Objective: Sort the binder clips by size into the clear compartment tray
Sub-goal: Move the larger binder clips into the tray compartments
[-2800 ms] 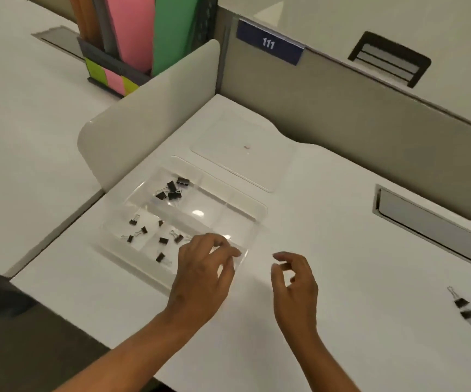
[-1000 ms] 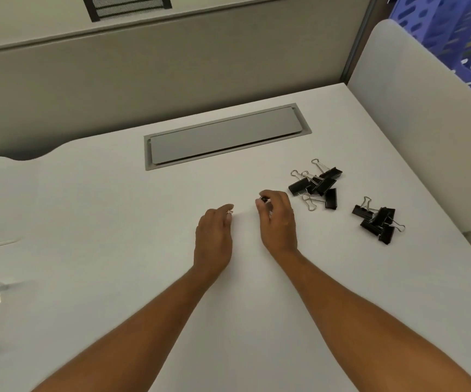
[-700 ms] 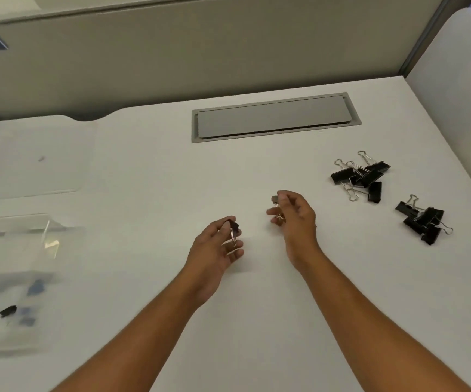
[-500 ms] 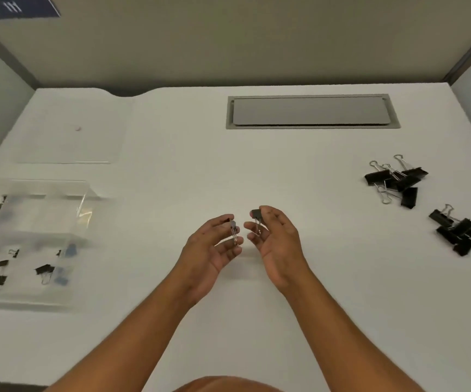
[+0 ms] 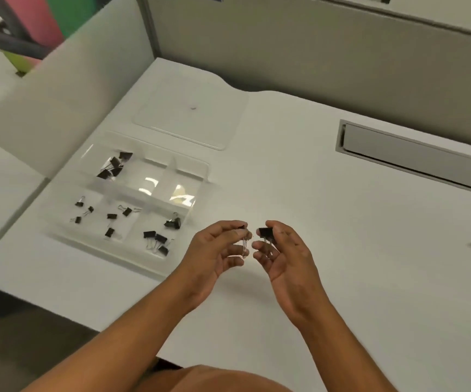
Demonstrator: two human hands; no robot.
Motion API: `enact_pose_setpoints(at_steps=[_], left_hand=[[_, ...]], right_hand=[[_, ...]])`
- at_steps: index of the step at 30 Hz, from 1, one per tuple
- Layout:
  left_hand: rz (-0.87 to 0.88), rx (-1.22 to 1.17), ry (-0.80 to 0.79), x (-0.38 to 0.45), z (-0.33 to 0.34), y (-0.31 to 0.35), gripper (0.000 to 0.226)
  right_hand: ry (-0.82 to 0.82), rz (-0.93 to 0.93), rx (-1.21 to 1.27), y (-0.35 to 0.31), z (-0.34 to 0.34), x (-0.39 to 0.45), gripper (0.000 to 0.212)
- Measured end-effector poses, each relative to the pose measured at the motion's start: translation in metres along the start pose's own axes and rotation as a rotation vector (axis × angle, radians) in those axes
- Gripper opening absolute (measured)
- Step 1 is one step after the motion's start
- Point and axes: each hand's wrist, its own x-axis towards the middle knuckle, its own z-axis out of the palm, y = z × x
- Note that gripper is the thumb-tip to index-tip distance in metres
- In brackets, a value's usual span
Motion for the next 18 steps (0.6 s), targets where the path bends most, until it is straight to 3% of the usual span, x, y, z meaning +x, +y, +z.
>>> enact_pose_setpoints(at_steps=[6, 9, 14, 18], left_hand=[[0.402, 0.513, 0.265, 0.005, -0.107, 0.075, 0.014], [0.533, 0.729, 0.490, 0.021, -0.157, 0.112, 0.015], [0.625, 1.008, 0.757, 0.069, -0.219, 0.146, 0.017], [0.535, 1.285, 0.770, 0.097, -0.240, 0.152, 0.022]], right_hand=[[-0.042, 0.011, -0.177, 0.039, 0.078, 0.013, 0.020], [-0.052, 0.017, -0.240, 0.051, 0.103, 0.015, 0.018], [-0.058, 0.010, -0.382, 0.059, 0.128, 0.015, 0.014], [-0.066, -0.004, -0.485, 0.062, 0.144, 0.016, 0.013]])
